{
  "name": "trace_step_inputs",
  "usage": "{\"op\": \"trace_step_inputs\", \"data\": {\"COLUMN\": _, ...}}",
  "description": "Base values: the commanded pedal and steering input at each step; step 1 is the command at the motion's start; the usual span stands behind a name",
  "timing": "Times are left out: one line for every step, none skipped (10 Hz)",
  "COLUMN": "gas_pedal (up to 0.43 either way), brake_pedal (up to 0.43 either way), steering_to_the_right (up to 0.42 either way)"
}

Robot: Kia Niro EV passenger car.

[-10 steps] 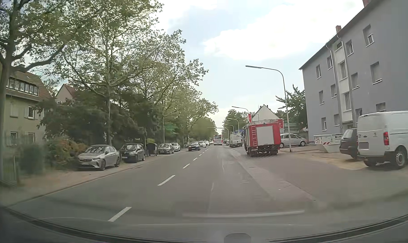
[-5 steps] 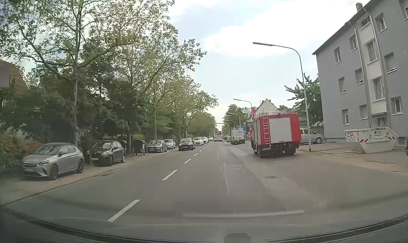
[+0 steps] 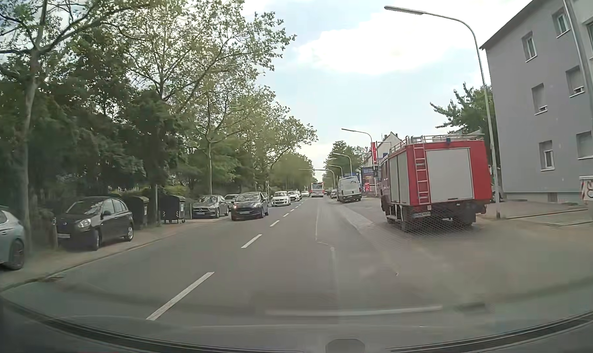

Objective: Follow the waypoints while adhering to traffic rules and regulations

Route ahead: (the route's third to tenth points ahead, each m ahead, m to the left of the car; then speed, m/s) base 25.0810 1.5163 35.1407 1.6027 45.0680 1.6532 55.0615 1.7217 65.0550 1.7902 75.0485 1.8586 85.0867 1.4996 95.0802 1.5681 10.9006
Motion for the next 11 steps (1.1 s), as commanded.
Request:
{"op": "trace_step_inputs", "data": {"gas_pedal": 0.028, "brake_pedal": 0.018, "steering_to_the_right": 0.000}}
{"op": "trace_step_inputs", "data": {"gas_pedal": 0.028, "brake_pedal": 0.018, "steering_to_the_right": 0.001}}
{"op": "trace_step_inputs", "data": {"gas_pedal": 0.028, "brake_pedal": 0.018, "steering_to_the_right": 0.001}}
{"op": "trace_step_inputs", "data": {"gas_pedal": 0.028, "brake_pedal": 0.018, "steering_to_the_right": 0.001}}
{"op": "trace_step_inputs", "data": {"gas_pedal": 0.028, "brake_pedal": 0.018, "steering_to_the_right": 0.001}}
{"op": "trace_step_inputs", "data": {"gas_pedal": 0.028, "brake_pedal": 0.018, "steering_to_the_right": 0.001}}
{"op": "trace_step_inputs", "data": {"gas_pedal": 0.028, "brake_pedal": 0.018, "steering_to_the_right": 0.000}}
{"op": "trace_step_inputs", "data": {"gas_pedal": 0.028, "brake_pedal": 0.018, "steering_to_the_right": 0.001}}
{"op": "trace_step_inputs", "data": {"gas_pedal": 0.028, "brake_pedal": 0.018, "steering_to_the_right": 0.001}}
{"op": "trace_step_inputs", "data": {"gas_pedal": 0.028, "brake_pedal": 0.018, "steering_to_the_right": 0.000}}
{"op": "trace_step_inputs", "data": {"gas_pedal": 0.028, "brake_pedal": 0.018, "steering_to_the_right": 0.000}}
